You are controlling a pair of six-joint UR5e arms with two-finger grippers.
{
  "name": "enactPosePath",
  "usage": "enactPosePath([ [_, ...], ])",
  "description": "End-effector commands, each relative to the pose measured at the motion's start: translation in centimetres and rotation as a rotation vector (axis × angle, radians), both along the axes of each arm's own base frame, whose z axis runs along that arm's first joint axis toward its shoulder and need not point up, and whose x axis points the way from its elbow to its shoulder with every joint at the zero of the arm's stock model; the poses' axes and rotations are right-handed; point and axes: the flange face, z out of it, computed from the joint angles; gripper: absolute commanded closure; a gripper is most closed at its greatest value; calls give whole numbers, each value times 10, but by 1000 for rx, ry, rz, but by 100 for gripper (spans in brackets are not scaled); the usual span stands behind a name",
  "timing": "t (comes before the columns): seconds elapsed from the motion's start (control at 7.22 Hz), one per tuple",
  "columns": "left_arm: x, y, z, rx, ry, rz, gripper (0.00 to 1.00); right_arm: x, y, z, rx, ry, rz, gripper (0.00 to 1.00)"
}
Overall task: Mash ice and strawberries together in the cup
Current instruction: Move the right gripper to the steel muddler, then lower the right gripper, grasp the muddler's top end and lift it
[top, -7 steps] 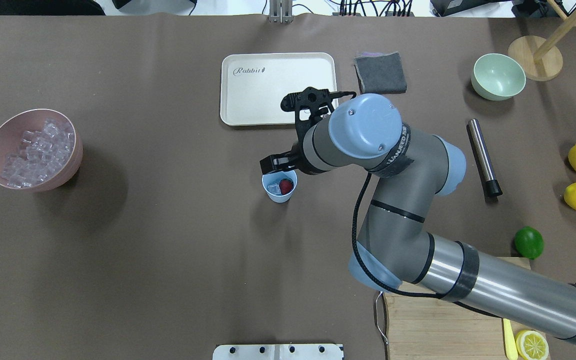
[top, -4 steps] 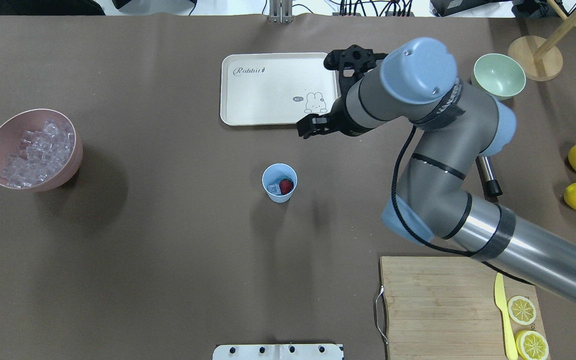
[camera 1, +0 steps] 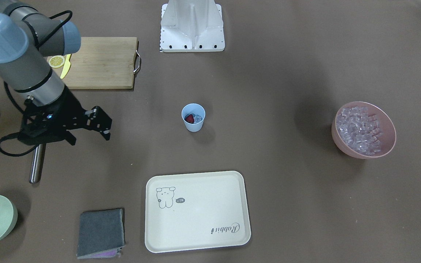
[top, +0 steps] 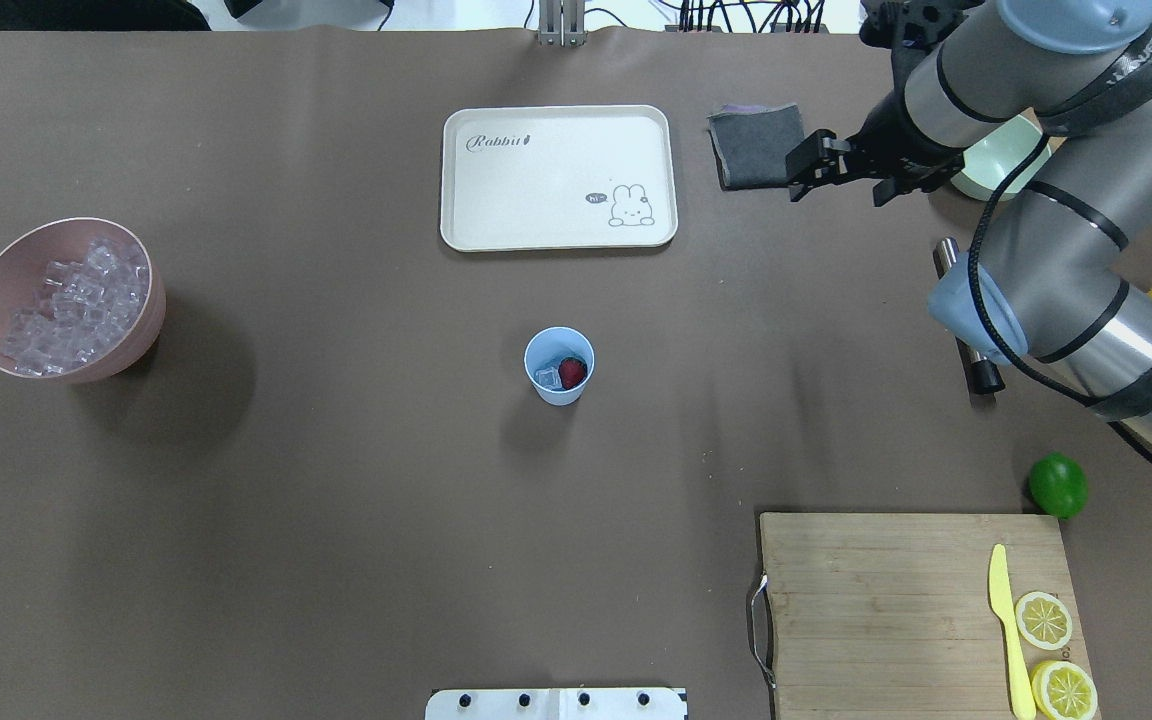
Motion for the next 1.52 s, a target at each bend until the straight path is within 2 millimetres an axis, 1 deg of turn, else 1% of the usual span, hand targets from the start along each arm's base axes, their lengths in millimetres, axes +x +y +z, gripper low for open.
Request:
enactPosePath([
  [0.0, 1, -8, -13, 26, -2, 5, 3, 34, -18, 67, -45, 115, -38, 0],
  [0.14, 1, -9, -18, 59, 0, -3, 3, 33, -29, 101, -75, 154, -63, 0],
  [0.28, 2, -10, -19, 67, 7, -2, 3, 45, -43, 127, -69, 186, -98, 0],
  [0.42, 2, -11, -16, 55, 6, -2, 3, 48, -48, 149, -93, 184, -132, 0],
  [0.55, 1, -8, -9, 47, 4, 3, 3, 55, -53, 162, -120, 189, -125, 0],
  [0.69, 1, -7, -6, 47, 2, 3, 3, 55, -54, 169, -128, 194, -129, 0],
  [0.83, 1, -7, -6, 48, 5, 1, 3, 54, -56, 182, -116, 211, -166, 0],
  [0.97, 0, 0, -4, 76, -3, 6, 3, 52, -55, 189, -114, 217, -183, 0],
  [1.11, -1, 11, 10, 111, -4, 4, 3, 41, -53, 202, -135, 229, -203, 0],
  [1.25, -1, 11, 7, 121, 3, 1, 3, 34, -51, 200, -133, 229, -213, 0],
  [1.39, -1, 11, 10, 112, 6, 0, 3, 23, -47, 206, -138, 235, -230, 0],
])
